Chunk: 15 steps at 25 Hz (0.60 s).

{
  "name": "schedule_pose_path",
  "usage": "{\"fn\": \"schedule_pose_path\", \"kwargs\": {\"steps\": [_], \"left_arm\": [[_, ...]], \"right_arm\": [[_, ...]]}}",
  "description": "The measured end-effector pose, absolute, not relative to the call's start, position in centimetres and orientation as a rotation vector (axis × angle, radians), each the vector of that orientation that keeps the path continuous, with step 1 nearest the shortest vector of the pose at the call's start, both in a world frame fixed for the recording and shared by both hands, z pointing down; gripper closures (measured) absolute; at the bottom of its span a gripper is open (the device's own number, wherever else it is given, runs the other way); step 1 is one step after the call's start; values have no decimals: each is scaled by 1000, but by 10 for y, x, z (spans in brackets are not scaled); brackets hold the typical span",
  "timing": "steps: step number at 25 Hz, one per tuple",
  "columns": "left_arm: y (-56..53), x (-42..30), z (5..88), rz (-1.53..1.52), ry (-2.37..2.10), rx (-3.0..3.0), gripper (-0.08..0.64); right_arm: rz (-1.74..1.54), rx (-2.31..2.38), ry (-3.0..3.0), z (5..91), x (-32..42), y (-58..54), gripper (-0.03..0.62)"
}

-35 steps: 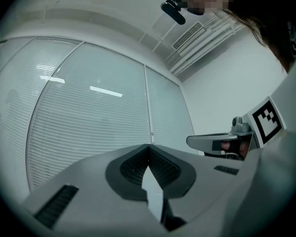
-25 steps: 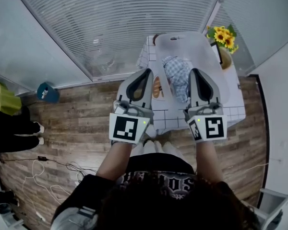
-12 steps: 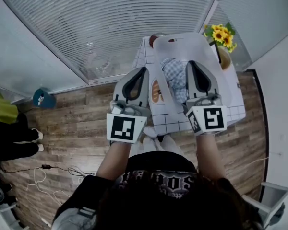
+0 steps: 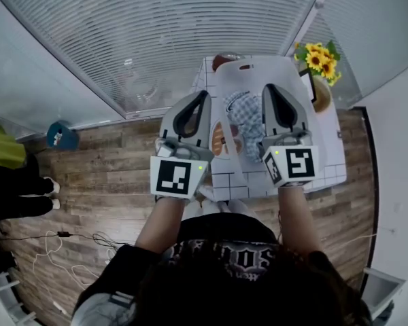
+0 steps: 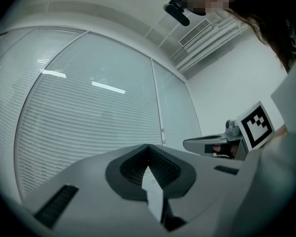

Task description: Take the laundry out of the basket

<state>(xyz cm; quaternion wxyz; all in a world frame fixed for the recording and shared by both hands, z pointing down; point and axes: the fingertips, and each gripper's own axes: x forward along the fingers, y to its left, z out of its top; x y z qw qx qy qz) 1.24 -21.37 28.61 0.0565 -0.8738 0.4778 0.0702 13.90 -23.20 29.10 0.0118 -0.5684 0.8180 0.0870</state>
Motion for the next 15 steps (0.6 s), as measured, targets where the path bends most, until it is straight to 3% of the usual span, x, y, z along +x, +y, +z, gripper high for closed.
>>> {"fn": "schedule_pose_path", "kwargs": {"steps": [15], "left_arm": [[-243, 23, 290, 191, 1491, -2620, 560]], "right_arm": [[189, -1788, 2653, 325, 154, -276, 563]]}}
